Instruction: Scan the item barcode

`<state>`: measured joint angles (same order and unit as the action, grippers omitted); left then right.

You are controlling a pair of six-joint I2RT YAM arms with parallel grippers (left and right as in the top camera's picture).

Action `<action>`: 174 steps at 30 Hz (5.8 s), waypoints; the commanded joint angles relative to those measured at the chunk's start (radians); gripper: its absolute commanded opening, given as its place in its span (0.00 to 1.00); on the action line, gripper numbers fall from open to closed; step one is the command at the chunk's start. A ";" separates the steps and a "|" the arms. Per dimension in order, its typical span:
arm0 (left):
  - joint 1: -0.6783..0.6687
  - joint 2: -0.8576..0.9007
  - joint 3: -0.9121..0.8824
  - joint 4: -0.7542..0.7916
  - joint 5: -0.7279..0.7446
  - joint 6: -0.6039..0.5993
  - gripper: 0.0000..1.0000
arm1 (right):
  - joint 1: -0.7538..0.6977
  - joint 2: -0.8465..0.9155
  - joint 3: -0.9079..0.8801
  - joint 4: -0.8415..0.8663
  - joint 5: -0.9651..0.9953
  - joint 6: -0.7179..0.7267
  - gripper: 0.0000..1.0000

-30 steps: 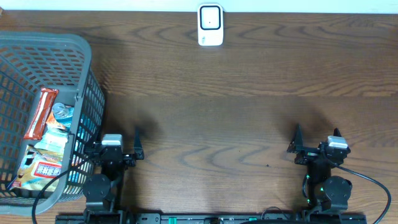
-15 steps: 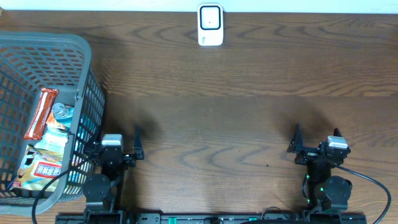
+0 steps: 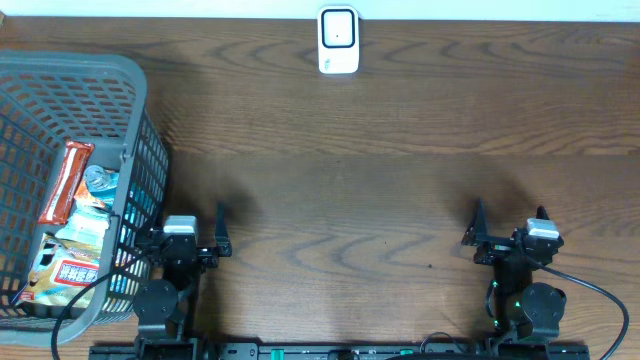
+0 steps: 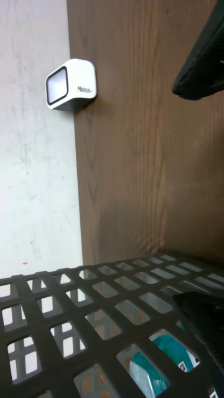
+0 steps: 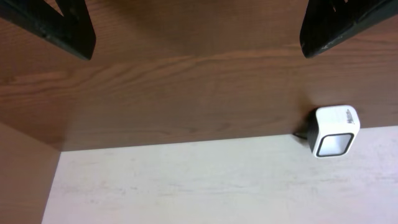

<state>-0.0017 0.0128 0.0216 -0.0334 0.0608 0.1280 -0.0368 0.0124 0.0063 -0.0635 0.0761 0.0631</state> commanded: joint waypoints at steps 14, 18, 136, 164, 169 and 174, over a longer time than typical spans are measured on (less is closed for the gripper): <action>0.000 -0.008 -0.018 -0.033 -0.002 -0.009 0.98 | 0.005 -0.004 -0.001 -0.003 0.011 -0.012 0.99; 0.000 -0.008 -0.018 -0.033 -0.002 -0.009 0.98 | 0.005 -0.004 -0.001 -0.003 0.011 -0.012 0.99; 0.005 0.988 0.797 0.304 0.907 -0.597 0.98 | 0.005 -0.004 -0.001 -0.003 0.011 -0.012 0.99; 0.352 1.143 1.569 -0.862 0.023 -0.502 0.98 | 0.005 -0.004 -0.001 -0.003 0.011 -0.012 0.99; 0.353 1.154 1.551 -0.874 -0.031 -0.502 0.98 | 0.005 -0.004 -0.001 -0.003 0.011 -0.013 0.99; 0.368 1.226 1.551 -0.926 -0.081 -0.528 0.98 | 0.005 -0.004 -0.001 -0.003 0.011 -0.012 0.99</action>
<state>0.3492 1.1847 1.5826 -0.9432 0.0399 -0.3916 -0.0368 0.0128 0.0063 -0.0635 0.0788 0.0631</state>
